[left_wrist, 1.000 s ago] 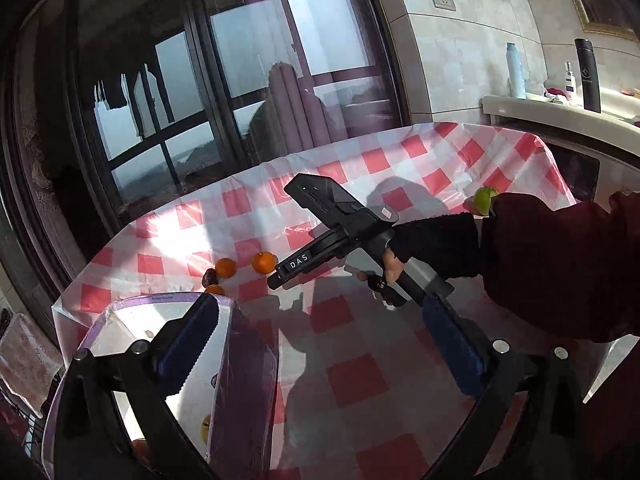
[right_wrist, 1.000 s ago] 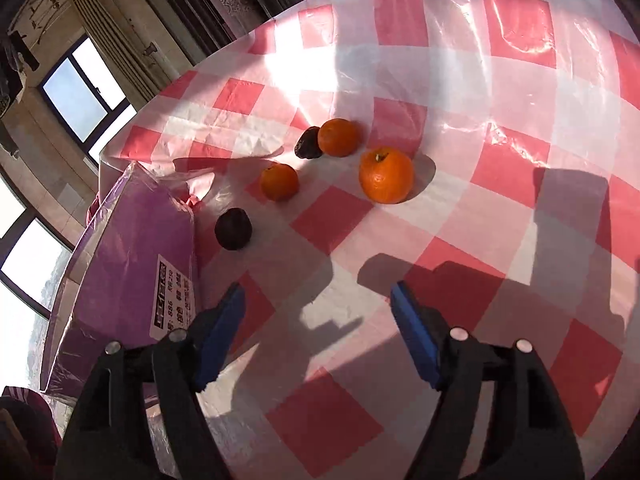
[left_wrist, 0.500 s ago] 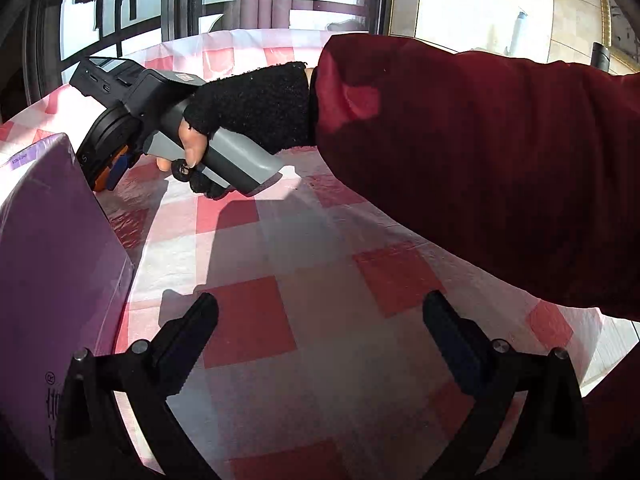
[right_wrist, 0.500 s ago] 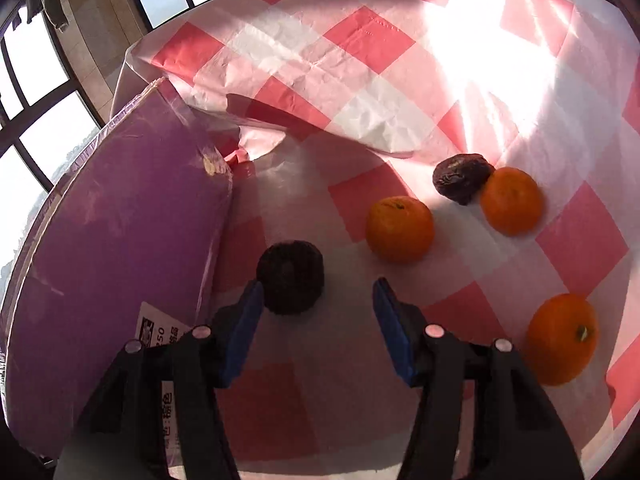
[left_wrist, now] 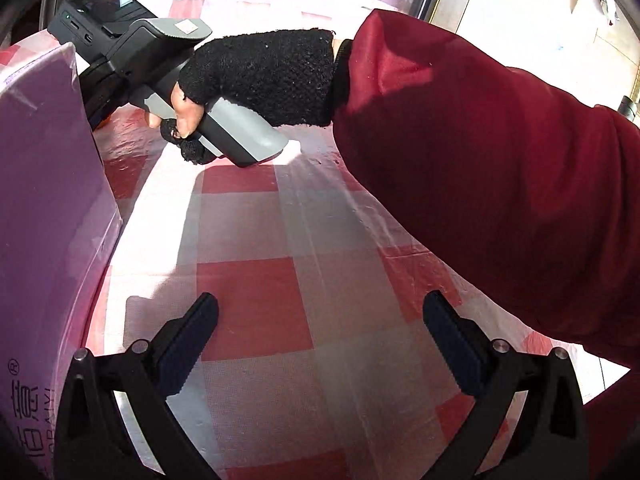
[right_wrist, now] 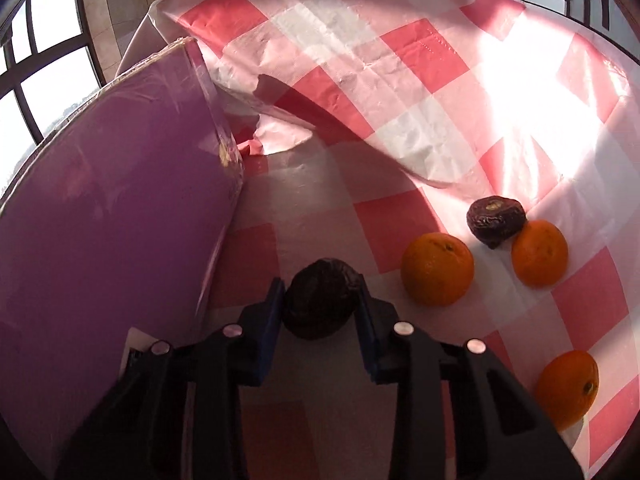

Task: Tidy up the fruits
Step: 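Grasp the second dark plum with the right tool, then grasp a small orange with the left tool while the right tool holds the plum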

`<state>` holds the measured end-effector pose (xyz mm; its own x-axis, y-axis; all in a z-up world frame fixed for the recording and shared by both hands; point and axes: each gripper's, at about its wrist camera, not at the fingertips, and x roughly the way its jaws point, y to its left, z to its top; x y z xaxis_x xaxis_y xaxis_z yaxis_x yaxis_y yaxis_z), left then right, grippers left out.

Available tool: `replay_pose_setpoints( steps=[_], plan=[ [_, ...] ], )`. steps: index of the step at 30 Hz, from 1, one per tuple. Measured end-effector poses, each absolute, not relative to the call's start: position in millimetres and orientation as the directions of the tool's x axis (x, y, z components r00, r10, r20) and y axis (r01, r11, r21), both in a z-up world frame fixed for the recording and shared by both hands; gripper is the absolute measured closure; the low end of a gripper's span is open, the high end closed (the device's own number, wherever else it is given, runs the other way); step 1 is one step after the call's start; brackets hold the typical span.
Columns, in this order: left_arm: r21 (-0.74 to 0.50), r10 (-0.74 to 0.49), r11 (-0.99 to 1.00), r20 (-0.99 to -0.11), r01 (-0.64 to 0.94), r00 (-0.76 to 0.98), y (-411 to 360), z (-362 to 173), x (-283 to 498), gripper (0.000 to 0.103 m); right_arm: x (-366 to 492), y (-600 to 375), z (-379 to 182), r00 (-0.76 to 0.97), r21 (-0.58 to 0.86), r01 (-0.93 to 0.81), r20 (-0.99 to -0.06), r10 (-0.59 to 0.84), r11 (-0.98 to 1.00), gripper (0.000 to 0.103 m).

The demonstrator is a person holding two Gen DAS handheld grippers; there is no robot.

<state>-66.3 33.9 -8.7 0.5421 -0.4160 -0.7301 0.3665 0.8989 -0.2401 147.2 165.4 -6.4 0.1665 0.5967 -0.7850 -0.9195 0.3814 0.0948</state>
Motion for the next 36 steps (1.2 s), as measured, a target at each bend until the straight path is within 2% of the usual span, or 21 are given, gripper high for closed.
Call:
replay_pose_setpoints(
  steps=[6, 11, 13, 16, 19, 22, 24, 26, 27, 30, 36],
  plan=[
    [-0.183, -0.328, 0.937, -0.752, 0.296, 0.572, 27.9, -7.2, -48.7, 0.004, 142.1, 51.9, 0.2, 0.327, 0.117, -0.755, -0.785, 0.525, 0.645, 0.069],
    [-0.084, -0.134, 0.990, -0.785, 0.110, 0.605, 13.2, -2.2, 29.3, 0.004, 121.6, -80.1, 14.3, 0.492, 0.170, -0.494, -0.754, 0.436, 0.852, 0.069],
    [-0.112, -0.104, 0.993, -0.792, 0.024, 0.602, 12.3, -3.8, 72.7, 0.005, 103.4, -117.4, 20.1, 0.540, 0.190, -0.421, -0.733, 0.413, 0.887, 0.069],
    [-0.063, 0.032, 0.989, -0.802, -0.137, 0.597, 23.0, -7.6, 135.1, 0.006, 73.4, -151.0, 24.7, 0.577, 0.227, -0.365, -0.706, 0.411, 0.903, 0.069],
    [-0.075, 0.106, 0.958, -0.807, -0.278, 0.581, 45.9, -4.3, 192.6, 0.007, 46.1, -168.4, 22.4, 0.593, 0.252, -0.333, -0.693, 0.409, 0.909, 0.069],
    [-0.050, 0.166, 0.934, -0.815, -0.353, 0.555, 61.6, -7.5, 232.3, 0.008, 25.5, -178.7, 20.2, 0.597, 0.273, -0.319, -0.686, 0.416, 0.908, 0.069],
    [-0.004, 0.197, 0.940, -0.808, -0.340, 0.556, 60.2, -6.7, 243.7, 0.023, 16.1, -184.3, 18.0, 0.596, 0.287, -0.312, -0.683, 0.422, 0.906, 0.069],
    [0.000, 0.174, 0.958, -0.793, -0.285, 0.584, 52.4, -4.0, 243.2, 0.058, 10.2, -184.2, 14.8, 0.595, 0.298, -0.305, -0.682, 0.425, 0.905, 0.068],
    [-0.008, 0.149, 0.967, -0.790, -0.253, 0.594, 48.3, -3.2, 238.4, 0.061, 8.0, -186.3, 13.7, 0.594, 0.302, -0.302, -0.682, 0.426, 0.904, 0.068],
    [-0.015, 0.107, 0.981, -0.784, -0.191, 0.611, 37.5, -3.4, 214.7, 0.061, 3.1, -191.1, 9.8, 0.585, 0.334, -0.287, -0.680, 0.441, 0.898, 0.068],
    [-0.105, -0.031, 0.991, -0.773, -0.080, 0.634, 30.2, -2.5, 155.9, 0.061, 0.1, -181.3, 3.8, 0.567, 0.358, -0.269, -0.691, 0.448, 0.894, 0.068]
  ],
)
